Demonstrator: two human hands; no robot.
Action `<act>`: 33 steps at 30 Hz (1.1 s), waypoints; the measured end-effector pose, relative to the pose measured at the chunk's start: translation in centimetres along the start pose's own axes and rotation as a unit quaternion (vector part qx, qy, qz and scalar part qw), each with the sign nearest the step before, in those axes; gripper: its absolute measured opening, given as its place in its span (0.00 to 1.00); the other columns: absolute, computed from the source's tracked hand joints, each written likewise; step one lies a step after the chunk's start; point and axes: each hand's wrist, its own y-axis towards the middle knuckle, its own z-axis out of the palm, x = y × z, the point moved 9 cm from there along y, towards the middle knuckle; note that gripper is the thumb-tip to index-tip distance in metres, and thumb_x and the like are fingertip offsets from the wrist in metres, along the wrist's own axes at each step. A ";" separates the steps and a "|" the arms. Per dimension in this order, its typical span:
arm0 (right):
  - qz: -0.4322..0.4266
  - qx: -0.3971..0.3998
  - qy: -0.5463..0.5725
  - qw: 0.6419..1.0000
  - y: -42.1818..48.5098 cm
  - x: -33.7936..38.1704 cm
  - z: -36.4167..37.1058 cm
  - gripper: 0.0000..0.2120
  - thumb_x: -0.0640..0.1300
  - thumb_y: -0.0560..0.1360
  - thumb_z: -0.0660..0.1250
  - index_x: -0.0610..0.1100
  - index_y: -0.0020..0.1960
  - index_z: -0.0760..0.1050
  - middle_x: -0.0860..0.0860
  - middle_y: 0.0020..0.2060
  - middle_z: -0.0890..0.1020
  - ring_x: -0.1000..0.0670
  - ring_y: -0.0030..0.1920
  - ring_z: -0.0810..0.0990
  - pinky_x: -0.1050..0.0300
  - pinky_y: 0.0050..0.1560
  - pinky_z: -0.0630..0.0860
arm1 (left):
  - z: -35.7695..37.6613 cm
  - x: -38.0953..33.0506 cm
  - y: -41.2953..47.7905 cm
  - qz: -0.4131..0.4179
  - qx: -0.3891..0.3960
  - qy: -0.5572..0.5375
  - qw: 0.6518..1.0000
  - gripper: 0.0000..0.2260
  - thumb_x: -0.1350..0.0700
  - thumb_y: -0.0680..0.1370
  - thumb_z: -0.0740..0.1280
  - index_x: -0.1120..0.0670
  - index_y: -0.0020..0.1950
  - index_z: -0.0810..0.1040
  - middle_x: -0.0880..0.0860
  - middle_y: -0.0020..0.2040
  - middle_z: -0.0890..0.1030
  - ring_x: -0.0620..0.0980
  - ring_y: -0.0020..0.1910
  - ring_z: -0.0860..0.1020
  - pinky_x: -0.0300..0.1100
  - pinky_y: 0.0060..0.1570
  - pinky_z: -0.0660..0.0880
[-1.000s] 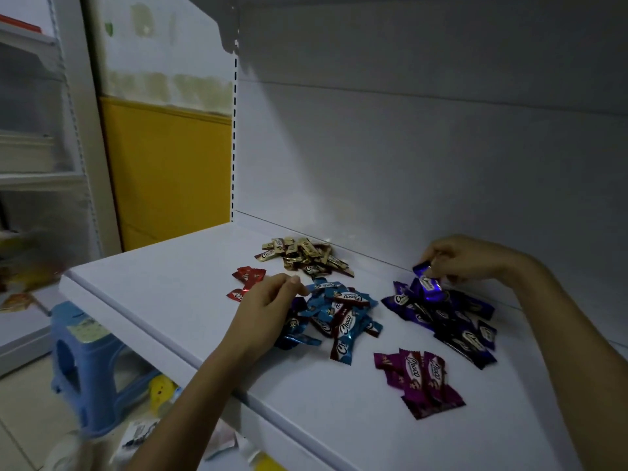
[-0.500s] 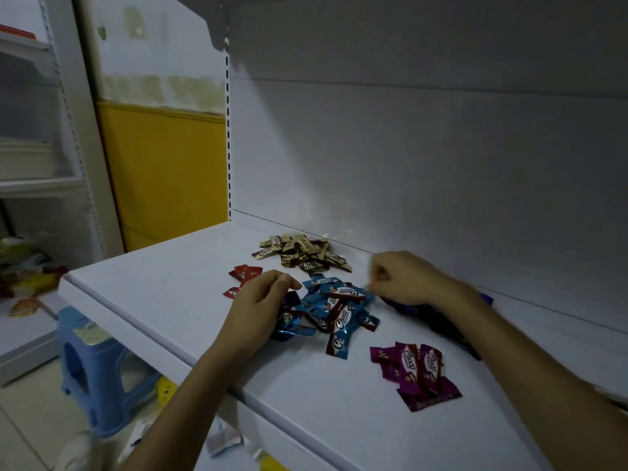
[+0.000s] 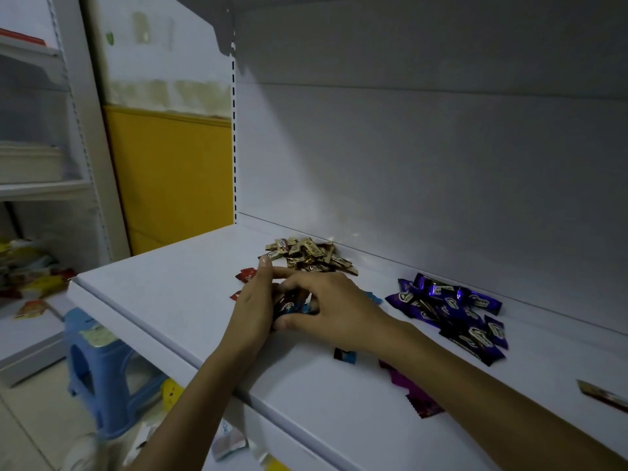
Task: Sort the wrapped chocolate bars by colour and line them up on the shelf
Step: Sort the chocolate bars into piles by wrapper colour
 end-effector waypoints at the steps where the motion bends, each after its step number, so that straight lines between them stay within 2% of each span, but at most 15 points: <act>1: 0.008 -0.007 0.014 1.000 0.0 -0.3 -0.2 0.18 0.53 0.69 0.73 0.56 0.58 0.76 0.61 0.50 0.81 0.61 0.46 0.78 0.56 0.47 0.77 | 0.2 -0.2 0.0 0.005 0.009 -0.001 1.000 0.27 0.39 0.81 0.46 0.53 0.58 0.78 0.54 0.52 0.83 0.48 0.51 0.82 0.43 0.52 0.78; 3: 0.013 -0.015 0.029 0.999 -0.1 -0.4 -0.4 0.13 0.48 0.70 0.73 0.50 0.54 0.80 0.57 0.50 0.83 0.60 0.47 0.79 0.57 0.49 0.78 | 0.7 -0.6 -0.2 0.027 0.029 0.030 0.999 0.26 0.38 0.80 0.47 0.50 0.54 0.80 0.52 0.49 0.84 0.46 0.49 0.82 0.39 0.47 0.78; 4: 0.010 -0.016 0.021 1.000 -0.1 -0.4 -0.4 0.11 0.47 0.71 0.72 0.49 0.53 0.80 0.55 0.48 0.83 0.60 0.46 0.79 0.58 0.48 0.77 | 1.0 -0.8 -0.2 0.041 0.036 0.049 0.997 0.25 0.38 0.79 0.48 0.50 0.51 0.80 0.52 0.47 0.83 0.47 0.48 0.82 0.41 0.47 0.78; 6: 0.007 -0.028 -0.023 0.999 -0.2 -0.4 -0.7 0.09 0.46 0.73 0.70 0.49 0.53 0.80 0.54 0.46 0.84 0.57 0.45 0.80 0.56 0.46 0.77 | 1.4 -1.0 -0.4 0.064 0.050 0.082 0.993 0.23 0.37 0.77 0.51 0.50 0.47 0.79 0.52 0.44 0.82 0.48 0.45 0.80 0.45 0.48 0.77; 8: 0.013 -0.050 -0.054 0.997 -0.2 -0.6 -1.2 0.08 0.48 0.73 0.69 0.52 0.52 0.80 0.55 0.44 0.83 0.56 0.44 0.79 0.56 0.44 0.76 | 1.7 -1.1 -0.4 0.081 0.064 0.095 0.990 0.21 0.38 0.76 0.52 0.50 0.46 0.79 0.51 0.42 0.81 0.46 0.42 0.79 0.43 0.45 0.76; 12: 0.030 -0.035 0.032 0.998 -0.1 -1.1 -1.2 0.06 0.45 0.73 0.70 0.46 0.50 0.81 0.53 0.45 0.83 0.55 0.47 0.79 0.55 0.50 0.77 | 1.5 -1.5 -0.5 0.102 0.060 0.086 0.989 0.17 0.40 0.76 0.54 0.48 0.44 0.78 0.46 0.36 0.78 0.39 0.36 0.77 0.32 0.37 0.73; 16: 0.032 -0.001 0.057 0.998 -0.1 -1.3 -1.3 0.04 0.45 0.73 0.70 0.48 0.47 0.83 0.57 0.41 0.83 0.60 0.44 0.79 0.62 0.47 0.75 | 1.5 -1.7 -0.7 0.107 0.060 0.098 0.988 0.15 0.42 0.78 0.55 0.47 0.42 0.77 0.47 0.36 0.78 0.39 0.36 0.77 0.30 0.36 0.72; 18: 0.043 0.004 0.069 0.997 0.0 -1.6 -1.5 0.03 0.46 0.73 0.70 0.49 0.45 0.83 0.57 0.38 0.83 0.59 0.42 0.80 0.59 0.45 0.76 | 1.7 -2.1 -0.9 0.114 0.071 0.094 0.986 0.15 0.41 0.77 0.55 0.47 0.42 0.78 0.44 0.36 0.79 0.39 0.36 0.77 0.30 0.36 0.72; 21: 0.066 -0.018 0.093 0.993 0.1 -2.3 -1.9 0.06 0.44 0.73 0.70 0.46 0.48 0.83 0.50 0.40 0.84 0.53 0.42 0.83 0.51 0.46 0.81 | 2.0 -2.2 -1.0 0.109 0.089 0.073 0.987 0.16 0.40 0.76 0.57 0.48 0.46 0.79 0.40 0.38 0.80 0.39 0.40 0.79 0.30 0.37 0.73; 26: 0.128 -0.049 0.211 0.968 -0.1 -4.1 -2.3 0.04 0.41 0.73 0.71 0.50 0.44 0.83 0.50 0.40 0.85 0.54 0.43 0.84 0.59 0.45 0.80 | 2.1 -2.1 -1.1 0.093 0.109 0.045 0.989 0.15 0.40 0.73 0.62 0.46 0.52 0.79 0.41 0.46 0.83 0.38 0.46 0.81 0.31 0.40 0.76; 29: 0.182 -0.084 0.275 0.940 -0.5 -5.7 -2.7 0.02 0.44 0.71 0.73 0.48 0.44 0.84 0.49 0.40 0.85 0.53 0.43 0.84 0.70 0.36 0.75 | 2.3 -2.1 -1.1 0.089 0.118 0.045 0.988 0.09 0.47 0.77 0.62 0.43 0.54 0.79 0.41 0.48 0.83 0.37 0.46 0.81 0.29 0.38 0.75; 31: 0.200 -0.082 0.286 0.934 -0.6 -6.3 -2.6 0.03 0.45 0.71 0.73 0.49 0.44 0.84 0.51 0.39 0.85 0.55 0.42 0.84 0.71 0.34 0.73 | 2.4 -2.0 -1.1 0.090 0.124 0.059 0.986 0.08 0.53 0.80 0.62 0.43 0.54 0.78 0.39 0.47 0.83 0.36 0.46 0.80 0.29 0.38 0.74; 33: 0.196 -0.066 0.294 0.933 -0.5 -6.3 -2.5 0.02 0.44 0.71 0.73 0.50 0.44 0.83 0.53 0.37 0.85 0.58 0.38 0.83 0.71 0.34 0.74 | 2.2 -1.8 -0.9 0.086 0.114 0.076 0.987 0.08 0.54 0.81 0.62 0.43 0.51 0.79 0.41 0.46 0.83 0.36 0.44 0.80 0.29 0.38 0.75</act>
